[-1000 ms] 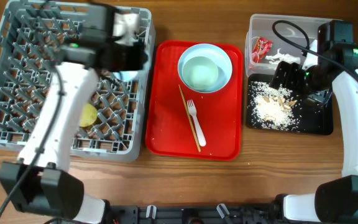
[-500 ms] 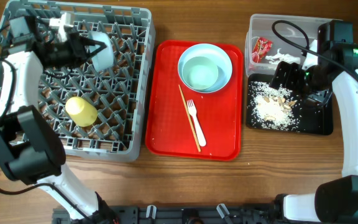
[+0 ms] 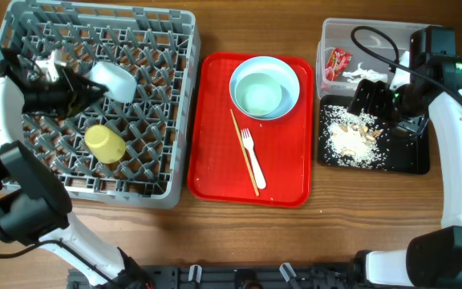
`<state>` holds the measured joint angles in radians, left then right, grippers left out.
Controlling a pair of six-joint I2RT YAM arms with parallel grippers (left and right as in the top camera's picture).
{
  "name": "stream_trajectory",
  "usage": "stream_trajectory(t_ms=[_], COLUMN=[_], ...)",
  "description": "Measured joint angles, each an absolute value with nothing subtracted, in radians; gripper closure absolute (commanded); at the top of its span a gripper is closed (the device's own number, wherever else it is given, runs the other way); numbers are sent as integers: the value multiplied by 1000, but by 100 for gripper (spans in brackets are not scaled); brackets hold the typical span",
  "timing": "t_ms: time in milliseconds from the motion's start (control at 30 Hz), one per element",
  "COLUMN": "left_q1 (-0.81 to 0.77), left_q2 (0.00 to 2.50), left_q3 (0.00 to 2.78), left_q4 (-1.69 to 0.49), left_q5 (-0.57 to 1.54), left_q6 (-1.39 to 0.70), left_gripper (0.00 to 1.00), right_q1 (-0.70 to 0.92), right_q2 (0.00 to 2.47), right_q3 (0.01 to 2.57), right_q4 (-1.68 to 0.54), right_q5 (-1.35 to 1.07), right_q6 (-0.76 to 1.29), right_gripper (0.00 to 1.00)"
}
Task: Sort waste into correct bins and load items into the dishwasher rack
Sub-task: 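Carry the light-blue bowl with the left gripper into the rack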
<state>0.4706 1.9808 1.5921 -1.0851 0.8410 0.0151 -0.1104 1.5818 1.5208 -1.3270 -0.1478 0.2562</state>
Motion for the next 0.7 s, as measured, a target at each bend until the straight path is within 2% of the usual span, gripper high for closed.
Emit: stream_trajectory(t_ms=[133,267,300,333,400,500,700], left_q1=[525,531,527,518,481,296,-106], left_q2=[1984,1973,1956,1925,1856,1713,1674], left_q3=[1592,1592,1592,1592,1593,1606,1610], left_q4=[-1089,-1089,-1089,-1085,-1068,-1002,-815], left_q5=[711,727,734,738,742,714,617], left_q6=[-6,-16,-19,-19,-16,-23,-40], left_gripper=[36,19,12,0,0,0,0], right_q1=[-110,-110,-110,-110,-110,-110,-130], right_q2=[1582,1582,1582,1582,1582,1582,1582], right_q3=[1521,1521,1521,1521,1521,1521,1521], right_q4=[-1327,-1327,-1327,-1328,-1327,-1327,-1349], right_q5=[-148,-148,-148,-148,-148,-144,-76], right_q6=[256,256,256,256,256,257,273], right_gripper=[0,0,1,0,0,0,0])
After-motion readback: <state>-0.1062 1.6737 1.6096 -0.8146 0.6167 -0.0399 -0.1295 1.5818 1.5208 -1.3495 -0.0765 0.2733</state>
